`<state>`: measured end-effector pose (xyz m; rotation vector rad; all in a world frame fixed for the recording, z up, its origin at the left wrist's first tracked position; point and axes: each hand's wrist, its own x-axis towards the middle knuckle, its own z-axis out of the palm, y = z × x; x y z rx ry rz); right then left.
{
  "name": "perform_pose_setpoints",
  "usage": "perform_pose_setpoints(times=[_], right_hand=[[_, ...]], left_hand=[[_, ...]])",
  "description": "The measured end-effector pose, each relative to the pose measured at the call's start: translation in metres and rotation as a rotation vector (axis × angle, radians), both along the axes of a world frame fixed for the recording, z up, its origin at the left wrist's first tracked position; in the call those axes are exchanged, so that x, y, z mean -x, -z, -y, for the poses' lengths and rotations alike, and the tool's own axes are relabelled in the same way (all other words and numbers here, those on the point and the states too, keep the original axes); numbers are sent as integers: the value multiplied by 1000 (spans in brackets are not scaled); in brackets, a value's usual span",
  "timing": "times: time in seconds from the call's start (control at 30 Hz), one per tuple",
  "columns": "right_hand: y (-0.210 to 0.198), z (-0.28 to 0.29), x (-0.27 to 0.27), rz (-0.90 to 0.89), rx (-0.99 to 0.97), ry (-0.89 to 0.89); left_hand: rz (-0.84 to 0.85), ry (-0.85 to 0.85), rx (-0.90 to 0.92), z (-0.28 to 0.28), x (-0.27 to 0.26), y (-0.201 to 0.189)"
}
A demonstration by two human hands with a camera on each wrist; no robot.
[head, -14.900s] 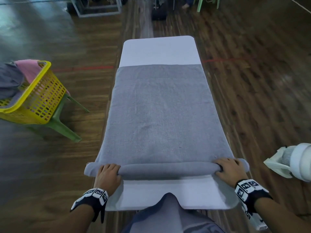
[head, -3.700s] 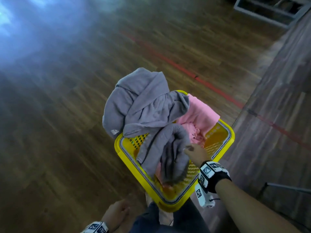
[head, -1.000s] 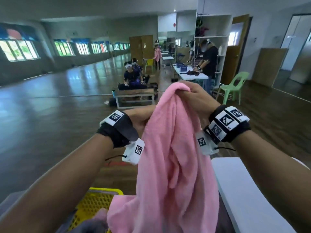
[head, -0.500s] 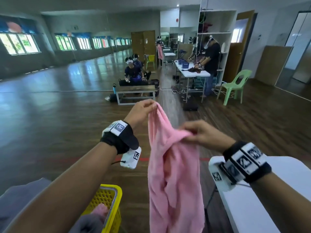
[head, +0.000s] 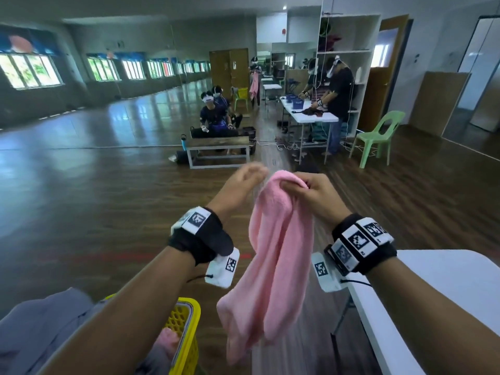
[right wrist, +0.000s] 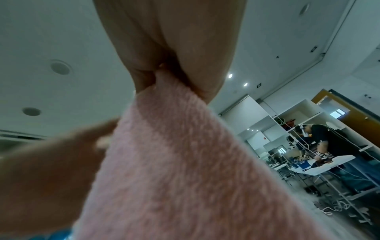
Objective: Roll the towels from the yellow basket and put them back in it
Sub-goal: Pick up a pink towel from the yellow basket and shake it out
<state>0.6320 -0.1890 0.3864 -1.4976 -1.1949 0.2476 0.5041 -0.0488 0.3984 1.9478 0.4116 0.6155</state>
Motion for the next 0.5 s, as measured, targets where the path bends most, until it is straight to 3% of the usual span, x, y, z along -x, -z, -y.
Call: perform_pose_setpoints(times=[0.1,0.17,0.23,0.33,0.5], right_hand=[[-3,-2,1,-29,-83,71],[-4,-4,0,-37,-95,81],[-3,-4,-1,-46,-97,82],[3,-1,6,-62,-81,21],[13,8,20,-71,-53,-15]], left_hand=[[-245,20,284,0,8,55],[-251,-10,509,-8,9,93],[-249,-9,623,-15,6,122],[-188,27,695,-11,-1,134],[-226,26,619,-2,-12,156]])
